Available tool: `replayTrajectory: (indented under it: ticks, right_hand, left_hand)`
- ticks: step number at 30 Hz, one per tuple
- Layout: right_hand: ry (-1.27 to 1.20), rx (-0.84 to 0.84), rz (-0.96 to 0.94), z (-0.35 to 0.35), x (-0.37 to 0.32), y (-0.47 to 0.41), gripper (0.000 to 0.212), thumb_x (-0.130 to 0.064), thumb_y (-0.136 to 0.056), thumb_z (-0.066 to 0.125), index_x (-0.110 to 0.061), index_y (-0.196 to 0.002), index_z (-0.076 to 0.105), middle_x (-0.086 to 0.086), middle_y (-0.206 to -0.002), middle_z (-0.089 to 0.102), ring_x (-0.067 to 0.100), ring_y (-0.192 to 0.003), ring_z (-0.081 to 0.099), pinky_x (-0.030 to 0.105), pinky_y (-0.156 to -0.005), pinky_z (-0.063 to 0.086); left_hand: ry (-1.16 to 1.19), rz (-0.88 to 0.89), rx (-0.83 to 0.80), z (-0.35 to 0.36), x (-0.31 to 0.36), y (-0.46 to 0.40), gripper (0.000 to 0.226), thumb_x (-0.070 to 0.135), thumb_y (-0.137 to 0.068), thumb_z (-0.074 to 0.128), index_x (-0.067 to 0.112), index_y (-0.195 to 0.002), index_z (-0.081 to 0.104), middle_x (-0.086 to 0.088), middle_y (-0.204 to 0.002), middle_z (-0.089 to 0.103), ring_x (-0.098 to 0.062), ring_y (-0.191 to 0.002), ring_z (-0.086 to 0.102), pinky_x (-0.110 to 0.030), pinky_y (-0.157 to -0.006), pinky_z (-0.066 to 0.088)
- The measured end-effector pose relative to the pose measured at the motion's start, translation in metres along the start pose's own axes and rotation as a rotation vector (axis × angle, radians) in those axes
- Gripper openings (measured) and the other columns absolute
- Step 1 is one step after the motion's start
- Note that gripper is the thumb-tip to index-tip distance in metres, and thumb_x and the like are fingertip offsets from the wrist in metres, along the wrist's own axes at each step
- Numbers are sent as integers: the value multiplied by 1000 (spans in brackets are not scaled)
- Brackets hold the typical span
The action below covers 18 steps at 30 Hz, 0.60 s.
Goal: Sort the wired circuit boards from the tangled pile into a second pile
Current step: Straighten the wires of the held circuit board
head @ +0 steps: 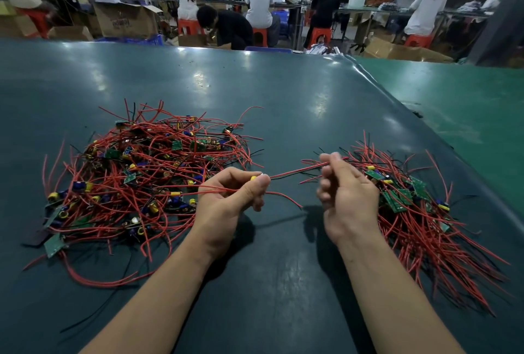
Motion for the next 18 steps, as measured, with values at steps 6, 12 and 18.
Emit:
replayTrajectory:
  ticks: [6, 12, 18]
  right_hand:
    - [335, 155, -318, -13, -12, 4, 35, -24, -102, 51, -11, -72, 62, -5, -49, 48, 11, -38, 39, 25, -41, 36]
    - [934, 205, -849, 1, -37, 21, 32, -16, -97, 59, -1, -68, 59, 8, -60, 55, 28, -56, 46, 35, -58, 29]
    - [844, 205, -649, -10, -32, 16, 32, -14, -91, 65, -7, -120, 56, -3, -67, 58, 4, -64, 54, 7, -67, 35]
  left_hand:
    - [-61, 39, -16, 4, -1, 3, 6, 11, -71, 76, 15, -70, 72, -6, -62, 62, -17, -51, 54, -23, -52, 46]
    - [-90, 117, 97, -9, 6, 5, 15, 24, -68, 83, 16, -77, 73, -5, -64, 65, -17, -54, 57, -23, -55, 48]
    - [-45, 107, 180, -15, 8, 3, 23, 20, -69, 79, 16, -90, 74, -1, -75, 71, -13, -62, 64, -20, -65, 53]
Point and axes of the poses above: each hand's wrist, its own y-axis away from the middle knuckle, its own z-axis out of the palm, x = y × z, the point moved 7 cm from there along -y, towards the middle knuckle
